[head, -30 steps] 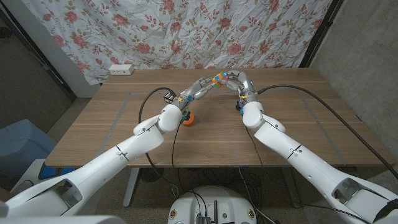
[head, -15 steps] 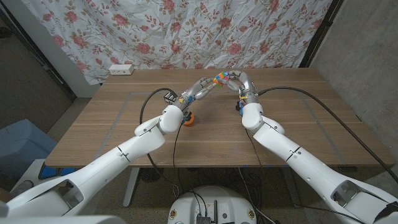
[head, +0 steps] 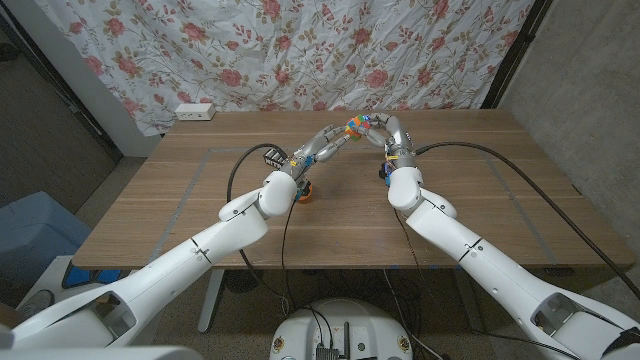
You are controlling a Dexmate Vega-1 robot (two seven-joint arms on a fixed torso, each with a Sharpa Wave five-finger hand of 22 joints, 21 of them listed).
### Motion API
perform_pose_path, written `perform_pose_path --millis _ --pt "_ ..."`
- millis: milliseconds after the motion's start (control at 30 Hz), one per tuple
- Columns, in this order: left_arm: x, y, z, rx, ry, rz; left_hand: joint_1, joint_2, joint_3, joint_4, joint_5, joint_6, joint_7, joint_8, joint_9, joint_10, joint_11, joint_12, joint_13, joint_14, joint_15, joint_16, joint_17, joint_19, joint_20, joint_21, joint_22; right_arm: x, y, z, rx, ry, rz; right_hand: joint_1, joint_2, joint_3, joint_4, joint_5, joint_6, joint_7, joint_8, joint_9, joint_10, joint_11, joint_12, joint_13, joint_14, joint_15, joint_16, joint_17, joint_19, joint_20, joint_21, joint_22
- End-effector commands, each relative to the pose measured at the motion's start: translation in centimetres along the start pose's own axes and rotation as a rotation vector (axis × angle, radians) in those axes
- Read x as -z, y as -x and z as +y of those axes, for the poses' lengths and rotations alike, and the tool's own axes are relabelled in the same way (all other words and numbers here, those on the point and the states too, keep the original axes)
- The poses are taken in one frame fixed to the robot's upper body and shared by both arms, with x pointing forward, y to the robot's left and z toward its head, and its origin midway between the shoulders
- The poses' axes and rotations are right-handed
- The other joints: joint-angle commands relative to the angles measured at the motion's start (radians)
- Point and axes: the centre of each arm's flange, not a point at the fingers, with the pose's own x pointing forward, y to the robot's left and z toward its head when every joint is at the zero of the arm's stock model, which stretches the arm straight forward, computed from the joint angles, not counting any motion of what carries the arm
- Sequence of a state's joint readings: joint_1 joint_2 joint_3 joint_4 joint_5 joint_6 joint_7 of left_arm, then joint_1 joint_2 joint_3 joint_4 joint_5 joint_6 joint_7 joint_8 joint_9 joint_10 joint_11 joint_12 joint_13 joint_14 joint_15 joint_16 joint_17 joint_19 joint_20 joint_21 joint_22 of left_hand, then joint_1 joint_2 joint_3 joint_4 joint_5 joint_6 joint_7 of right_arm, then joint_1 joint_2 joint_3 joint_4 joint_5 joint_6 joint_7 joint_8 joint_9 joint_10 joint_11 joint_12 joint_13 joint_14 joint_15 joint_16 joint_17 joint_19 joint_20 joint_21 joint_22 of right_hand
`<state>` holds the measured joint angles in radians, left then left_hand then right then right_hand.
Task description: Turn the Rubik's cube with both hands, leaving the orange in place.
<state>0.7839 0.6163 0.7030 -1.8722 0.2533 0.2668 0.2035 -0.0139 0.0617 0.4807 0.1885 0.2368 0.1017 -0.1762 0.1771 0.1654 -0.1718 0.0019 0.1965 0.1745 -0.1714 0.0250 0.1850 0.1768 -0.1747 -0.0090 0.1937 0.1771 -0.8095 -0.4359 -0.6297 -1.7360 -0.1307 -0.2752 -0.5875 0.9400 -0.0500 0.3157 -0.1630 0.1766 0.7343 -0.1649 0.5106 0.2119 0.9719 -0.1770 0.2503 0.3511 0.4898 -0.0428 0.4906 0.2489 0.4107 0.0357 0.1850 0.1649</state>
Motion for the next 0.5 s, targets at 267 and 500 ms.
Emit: perform_pose_path --millis 267,500 --pt "-0.32 0.12 -0.73 -0.003 0.011 0.0 0.012 0.126 0.012 -0.003 0.006 -0.001 0.0 0.002 0.005 -0.051 0.008 0.001 0.002 -0.124 0.001 0.001 0.003 -0.028 0.008 0.007 0.0 0.17 0.44 0.18 0.025 -0.021 0.011 0.071 0.062 -0.008 0.001 0.006 0.067 -0.057 0.006 0.003 0.049 -0.042 0.003 0.003 0.008 -0.145 0.006 0.002 0.006 -0.001 0.004 0.002" --pt "-0.36 0.05 -0.95 -0.005 0.016 0.003 0.013 0.126 0.015 -0.004 0.006 0.0 0.001 0.002 0.005 -0.049 0.009 0.001 0.002 -0.124 0.0 0.0 0.003 -0.028 0.008 0.007 0.0 0.22 0.5 0.29 0.038 -0.036 0.017 0.075 0.064 -0.008 0.0 0.006 0.068 -0.057 0.007 0.003 0.05 -0.042 0.003 0.004 0.009 -0.147 0.009 0.003 0.006 -0.002 0.004 0.002"
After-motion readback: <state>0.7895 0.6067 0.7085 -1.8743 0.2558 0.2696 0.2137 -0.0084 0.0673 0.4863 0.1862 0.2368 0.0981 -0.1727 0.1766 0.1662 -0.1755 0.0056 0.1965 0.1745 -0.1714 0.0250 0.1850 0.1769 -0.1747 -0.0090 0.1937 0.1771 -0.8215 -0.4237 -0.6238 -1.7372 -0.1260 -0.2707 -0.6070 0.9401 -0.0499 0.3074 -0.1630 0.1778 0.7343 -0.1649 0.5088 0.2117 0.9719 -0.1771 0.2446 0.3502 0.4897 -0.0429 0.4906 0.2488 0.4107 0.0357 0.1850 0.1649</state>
